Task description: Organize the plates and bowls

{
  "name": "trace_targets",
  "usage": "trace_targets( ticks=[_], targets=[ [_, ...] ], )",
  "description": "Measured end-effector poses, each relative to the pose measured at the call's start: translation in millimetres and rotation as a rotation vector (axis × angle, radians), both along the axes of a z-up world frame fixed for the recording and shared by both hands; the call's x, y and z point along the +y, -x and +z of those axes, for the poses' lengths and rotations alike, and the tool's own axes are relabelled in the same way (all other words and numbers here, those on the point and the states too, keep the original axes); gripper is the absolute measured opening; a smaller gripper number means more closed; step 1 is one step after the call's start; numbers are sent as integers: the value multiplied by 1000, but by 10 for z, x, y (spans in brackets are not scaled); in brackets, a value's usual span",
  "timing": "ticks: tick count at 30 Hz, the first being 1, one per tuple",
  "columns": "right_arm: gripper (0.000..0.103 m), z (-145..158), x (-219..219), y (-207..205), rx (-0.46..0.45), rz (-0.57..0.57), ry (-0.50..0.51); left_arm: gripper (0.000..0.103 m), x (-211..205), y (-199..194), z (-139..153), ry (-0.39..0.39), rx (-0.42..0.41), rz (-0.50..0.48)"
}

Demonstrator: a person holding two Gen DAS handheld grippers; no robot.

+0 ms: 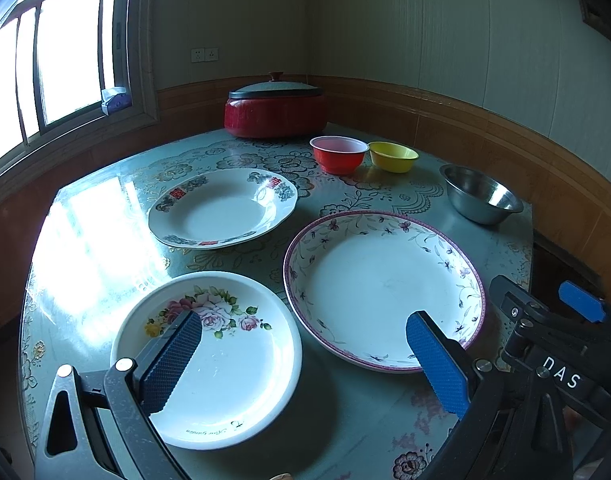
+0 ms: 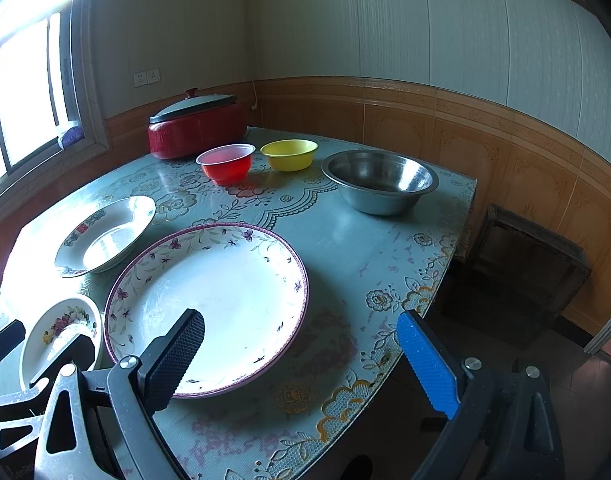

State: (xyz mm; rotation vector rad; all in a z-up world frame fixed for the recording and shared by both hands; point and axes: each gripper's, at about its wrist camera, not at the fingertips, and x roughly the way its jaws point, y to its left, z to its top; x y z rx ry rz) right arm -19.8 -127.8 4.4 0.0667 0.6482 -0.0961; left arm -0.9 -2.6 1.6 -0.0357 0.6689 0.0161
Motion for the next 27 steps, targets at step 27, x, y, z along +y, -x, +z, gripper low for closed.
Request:
trace_targets(
  ticks=[27],
  targets=[
    [99, -46, -296, -240, 39, 115, -105, 103, -38, -181, -39, 200, 78, -180]
  ],
)
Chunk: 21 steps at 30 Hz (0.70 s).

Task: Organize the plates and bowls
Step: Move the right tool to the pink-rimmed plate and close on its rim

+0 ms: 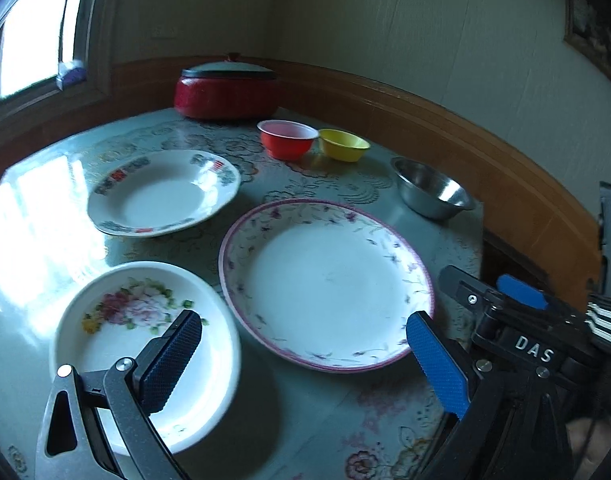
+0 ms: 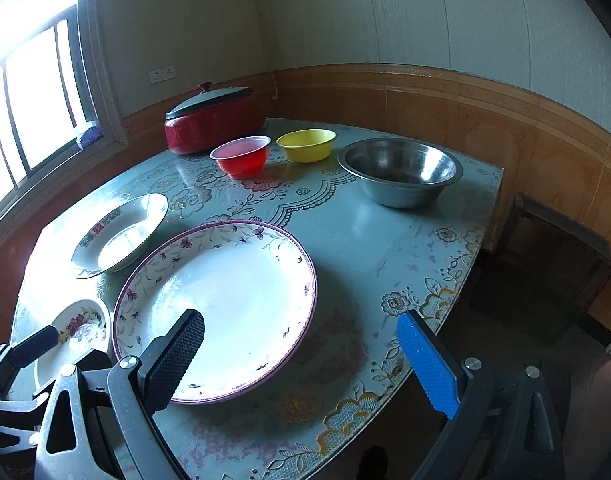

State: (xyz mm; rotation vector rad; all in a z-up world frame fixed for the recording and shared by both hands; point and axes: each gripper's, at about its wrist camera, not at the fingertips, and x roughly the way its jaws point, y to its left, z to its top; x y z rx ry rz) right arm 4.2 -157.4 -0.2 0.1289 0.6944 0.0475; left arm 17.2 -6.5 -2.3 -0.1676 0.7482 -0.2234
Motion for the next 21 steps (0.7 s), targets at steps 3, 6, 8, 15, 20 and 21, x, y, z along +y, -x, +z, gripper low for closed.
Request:
trace_targets(
  ticks=[3, 6, 8, 15, 20, 21],
  targets=[
    [99, -10, -239, -168, 35, 27, -59, 103, -90, -141, -3, 6, 51, -14],
    [99, -1, -540, -343, 45, -5, -93, 103, -176, -228, 64, 1, 34, 1],
    [99, -4, -740, -451, 56, -30, -107, 103, -239, -330, 100, -18, 32, 14],
    [99, -30, -1196, -844, 103, -18, -131, 103, -512, -738, 170, 18, 44, 44],
    [99, -88, -1042, -1058, 123, 160, -59, 103, -609, -940, 120, 39, 52, 107],
    [99, -109, -993, -1112, 126, 201, -50, 103, -613, -959, 106, 39, 51, 126]
  ],
)
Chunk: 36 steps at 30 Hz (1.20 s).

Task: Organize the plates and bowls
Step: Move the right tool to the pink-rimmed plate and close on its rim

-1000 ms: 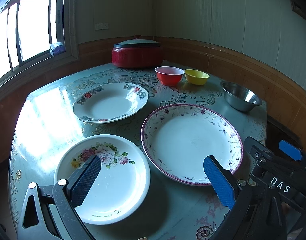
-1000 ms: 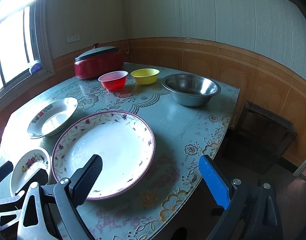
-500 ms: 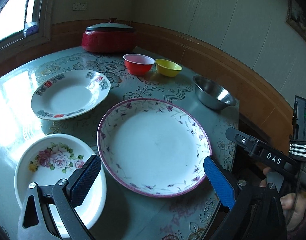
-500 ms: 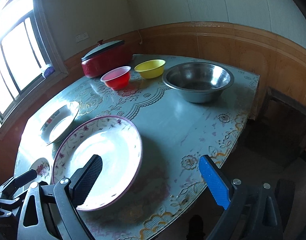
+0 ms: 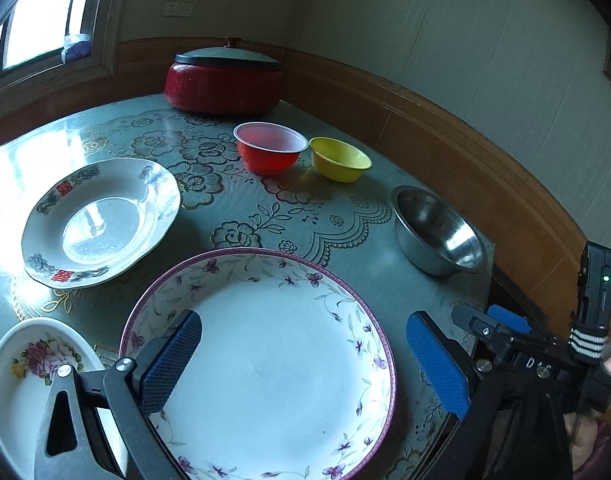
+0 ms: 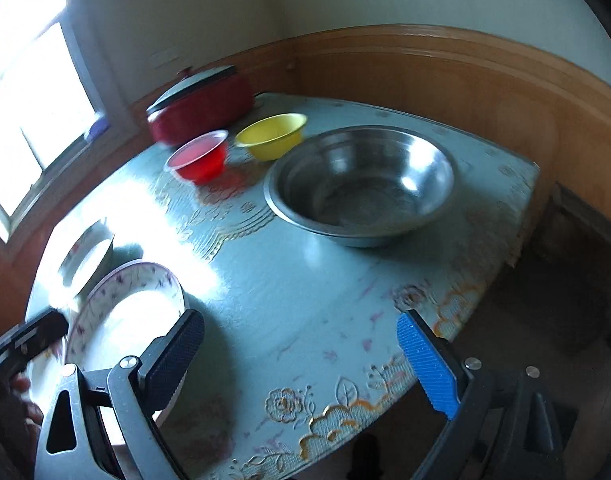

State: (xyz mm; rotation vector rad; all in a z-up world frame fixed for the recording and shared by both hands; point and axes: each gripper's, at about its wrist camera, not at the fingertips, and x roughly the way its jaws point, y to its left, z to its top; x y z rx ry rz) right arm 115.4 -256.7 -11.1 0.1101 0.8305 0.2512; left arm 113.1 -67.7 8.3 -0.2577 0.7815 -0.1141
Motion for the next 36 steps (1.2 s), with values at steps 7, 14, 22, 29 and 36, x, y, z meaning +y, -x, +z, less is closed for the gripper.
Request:
trace_targets(
  ticks=[7, 14, 22, 29, 36],
  targets=[
    [92, -37, 437, -396, 18, 274, -17, 103, 149, -27, -124, 17, 58, 166],
    [84, -112, 912, -576, 57, 509, -14, 103, 345, 105, -149, -20, 86, 379],
    [74, -68, 1408, -815, 104, 700, -33, 102, 632, 300, -116, -35, 75, 564],
    [74, -92, 1736, -816, 101, 821, 45, 102, 640, 390, -127, -25, 72, 624],
    [74, -144, 1585, -972, 103, 789, 97, 88, 352, 568, -148, -22, 85, 489]
  ],
)
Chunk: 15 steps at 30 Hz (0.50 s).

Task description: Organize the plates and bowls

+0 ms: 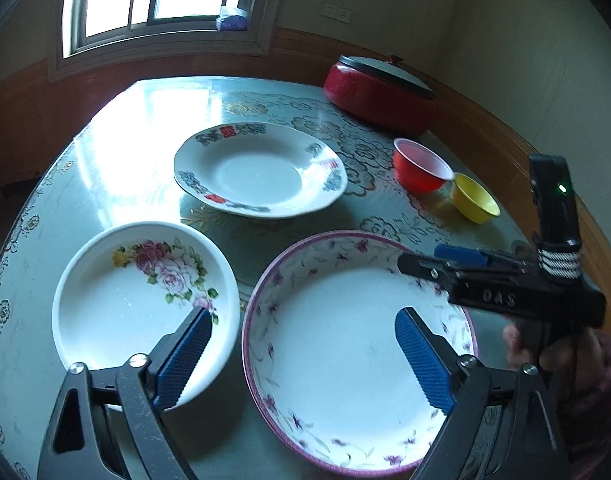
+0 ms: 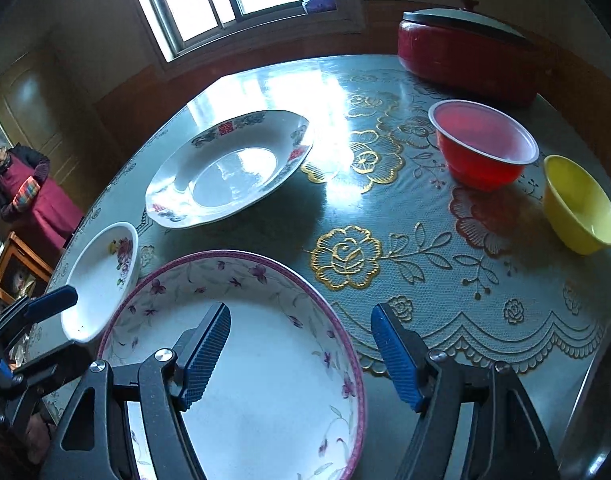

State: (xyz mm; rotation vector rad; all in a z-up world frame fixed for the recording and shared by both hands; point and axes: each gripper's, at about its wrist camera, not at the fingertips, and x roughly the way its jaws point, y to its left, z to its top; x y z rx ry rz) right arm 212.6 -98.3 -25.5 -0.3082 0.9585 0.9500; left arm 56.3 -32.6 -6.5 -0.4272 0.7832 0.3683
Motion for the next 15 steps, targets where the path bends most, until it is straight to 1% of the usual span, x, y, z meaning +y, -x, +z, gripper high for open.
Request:
trace_targets(
  ticks=[1, 2, 3, 4, 5, 7, 9, 12, 13, 14, 15],
  targets=[
    [74, -30, -26, -34, -4, -9, 14, 83, -37, 54, -21, 2, 9, -13],
    [74, -57, -49, -55, -7, -14, 25, 76, -68, 115, -52, 5, 18, -24],
    [70, -80, -76, -71, -8, -15, 30, 72, -96, 172, -83, 17, 27, -34],
    [62, -100, -96, -84, -8, -15, 37, 63, -115, 233, -121, 33, 36, -34],
    [59, -120, -109, -97, -8, -13, 43, 57, -123, 298, -160, 51, 43, -26],
    [46, -157, -112, -116, -7, -9, 56, 49, -142, 419, -222, 80, 41, -18],
    [42, -177, -113, -135, 5, 7, 53, 48, -161, 516, -281, 114, 33, -7],
    [36, -196, -56, -117, 11, 48, 55, 48, -183, 551, -375, 170, 15, -4],
    [33, -195, -20, -79, 2, 66, 62, 44, -202, 545, -403, 181, 7, -11],
    [32, -191, 0, -47, -4, 88, 68, 34, -228, 519, -428, 187, 4, -22],
    [26, -190, 11, -22, -2, 108, 72, 31, -250, 483, -442, 188, -2, -31]
  ],
)
